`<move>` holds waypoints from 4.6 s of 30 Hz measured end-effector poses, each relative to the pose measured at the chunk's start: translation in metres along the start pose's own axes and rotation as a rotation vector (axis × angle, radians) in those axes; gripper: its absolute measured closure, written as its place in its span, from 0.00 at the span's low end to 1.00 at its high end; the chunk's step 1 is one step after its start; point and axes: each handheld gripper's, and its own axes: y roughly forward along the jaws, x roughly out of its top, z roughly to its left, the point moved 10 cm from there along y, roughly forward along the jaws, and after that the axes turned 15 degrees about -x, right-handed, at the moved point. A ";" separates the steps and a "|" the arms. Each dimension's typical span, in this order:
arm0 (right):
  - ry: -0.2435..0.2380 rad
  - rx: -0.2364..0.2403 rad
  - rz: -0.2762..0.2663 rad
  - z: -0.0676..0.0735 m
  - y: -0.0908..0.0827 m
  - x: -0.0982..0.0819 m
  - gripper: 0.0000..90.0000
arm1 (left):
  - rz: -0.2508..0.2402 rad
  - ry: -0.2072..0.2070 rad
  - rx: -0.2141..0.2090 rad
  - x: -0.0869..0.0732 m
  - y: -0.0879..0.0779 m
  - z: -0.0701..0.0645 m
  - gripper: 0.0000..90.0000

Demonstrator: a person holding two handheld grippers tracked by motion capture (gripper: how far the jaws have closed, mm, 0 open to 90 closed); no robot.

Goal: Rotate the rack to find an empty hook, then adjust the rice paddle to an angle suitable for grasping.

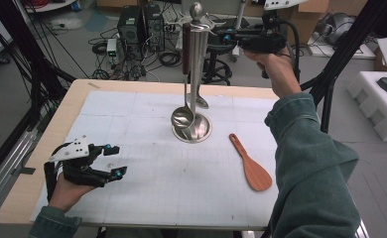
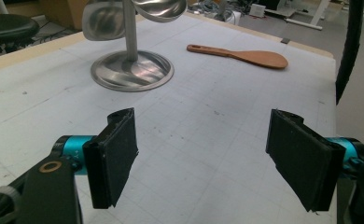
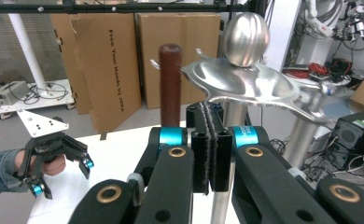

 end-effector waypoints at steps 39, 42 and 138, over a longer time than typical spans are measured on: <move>0.030 0.009 0.001 0.039 0.015 -0.011 0.89 | 0.002 -0.001 0.012 -0.003 -0.003 -0.001 0.28; 0.041 0.007 0.012 0.041 0.012 -0.019 0.85 | 0.002 -0.003 0.014 -0.003 -0.003 -0.001 0.28; 0.255 -0.414 0.479 0.009 -0.088 -0.352 1.00 | 0.008 -0.007 0.037 -0.011 0.003 0.002 0.29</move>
